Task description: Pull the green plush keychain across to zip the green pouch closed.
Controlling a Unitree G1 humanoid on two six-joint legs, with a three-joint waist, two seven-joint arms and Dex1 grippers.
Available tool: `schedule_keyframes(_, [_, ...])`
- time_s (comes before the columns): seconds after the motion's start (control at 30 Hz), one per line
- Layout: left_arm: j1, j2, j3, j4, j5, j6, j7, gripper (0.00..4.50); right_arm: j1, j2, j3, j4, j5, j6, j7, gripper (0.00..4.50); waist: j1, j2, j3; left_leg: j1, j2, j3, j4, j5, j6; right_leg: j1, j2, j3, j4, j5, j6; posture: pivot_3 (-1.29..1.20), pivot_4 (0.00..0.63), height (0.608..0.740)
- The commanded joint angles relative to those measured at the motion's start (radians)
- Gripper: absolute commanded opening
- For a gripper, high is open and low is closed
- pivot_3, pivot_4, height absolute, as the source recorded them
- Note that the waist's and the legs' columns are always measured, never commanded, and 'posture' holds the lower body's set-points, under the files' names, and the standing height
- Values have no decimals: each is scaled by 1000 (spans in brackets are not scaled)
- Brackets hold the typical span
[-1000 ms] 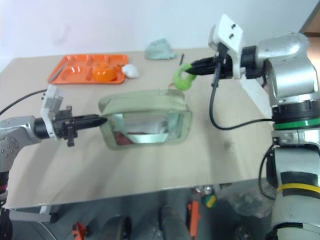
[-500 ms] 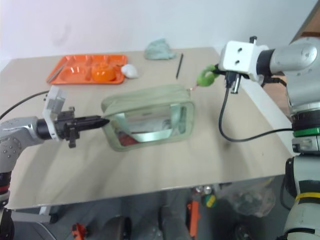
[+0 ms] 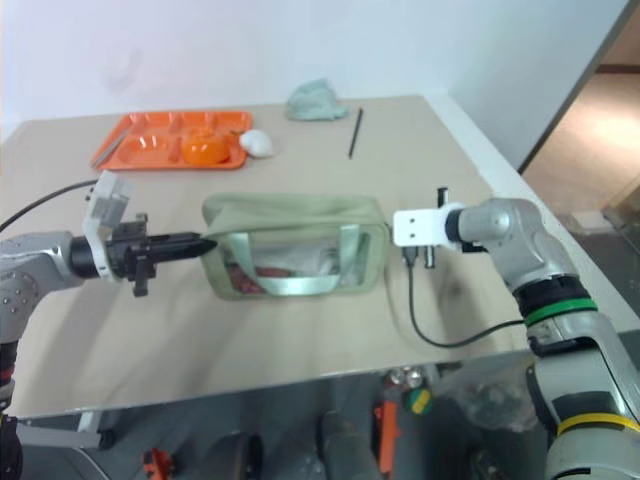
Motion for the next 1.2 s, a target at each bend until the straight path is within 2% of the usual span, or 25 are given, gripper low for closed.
schedule_keyframes(0.03, [-15, 27, 19, -8, -4, 6, -9, 0, -19, 24, 23, 55, -58, -33, -43, 16, -1, 0, 0, 0, 0, 0, 0, 0, 0, 0, 0, 0, 0, 0, 0, 0, 150, 740])
schedule_keyframes(0.17, [-17, 27, 19, -5, -1, 7, -12, 0, 19, 58, 23, 7, -1, -30, 31, 16, -1, -1, 0, 1, 0, 0, 0, 0, 0, 1, 0, 0, 0, 0, 0, 0, 150, 740])
schedule_keyframes(0.3, [-23, 22, 13, 2, 2, 5, -11, 0, 104, 89, -46, -206, 251, 153, 246, 16, -3, -1, -1, 2, 1, 0, 0, 0, 0, 1, 1, 0, 0, 0, 0, 0, 150, 740])
schedule_keyframes(0.4, [-23, 17, 11, 4, 5, 4, -11, 0, 136, 73, -91, -325, 359, 270, 340, 16, -4, -1, -1, 2, 2, -2, 0, 0, 0, 2, 3, 0, 0, 0, -1, 0, 150, 740])
schedule_keyframes(0.47, [-21, 14, 12, 4, 8, 4, -12, 0, 134, 63, -113, -345, 365, 307, 346, 16, -3, -1, -1, 2, 2, -3, 0, 0, 0, 2, 3, -2, 1, 0, -1, 0, 150, 740])
schedule_keyframes(0.6, [-11, 8, 14, -1, 11, 1, -7, 0, 73, 47, -152, -262, 338, 327, 307, 16, -1, -1, -1, 1, 1, -2, 1, 0, 0, 2, 2, -1, 1, 0, -1, 0, 150, 740])
schedule_keyframes(0.73, [6, 6, 32, -10, 6, 3, 3, 0, -16, 34, -259, -204, 438, 450, 313, 16, 1, -1, 0, 0, 0, -1, 1, 0, 0, 1, 1, -1, 0, 0, 0, 0, 150, 740])
schedule_keyframes(0.77, [11, 7, 37, -12, 11, -2, 8, 0, -20, 26, -277, -210, 460, 481, 329, 498, 1, -1, 0, 0, 0, -1, 0, 0, 0, 1, 1, -1, 0, 0, 0, 0, 150, 740])
schedule_keyframes(0.87, [21, 6, 52, -3, 17, -10, 26, 0, -6, -5, -310, -251, 519, 564, 384, 1157, 6, -1, 0, 0, 0, -3, 0, 0, 0, 1, 1, -2, 0, -1, -1, 0, 150, 740])
schedule_keyframes(0.9, [21, 4, 58, 5, 16, -7, 35, 366, 4, -16, -317, -268, 535, 586, 399, 1635, 6, -1, 0, 0, 0, -3, 0, 0, 0, 2, 0, -2, 0, -2, -1, 0, 150, 740])
schedule_keyframes(1.17, [37, 33, 165, 26, -50, 74, 97, 3068, 107, -121, -422, -396, 663, 784, 435, 4333, 5, -1, 0, 0, 0, -3, 0, 0, 1, 1, 1, -3, 0, -2, -1, 0, 150, 740])
schedule_keyframes(1.2, [49, 42, 192, 20, -65, 84, 96, 3276, 129, -139, -442, -411, 683, 800, 441, 4496, 6, -1, 0, 0, 0, -4, 0, 0, 0, 1, 0, -3, 0, -2, -1, 0, 150, 740])
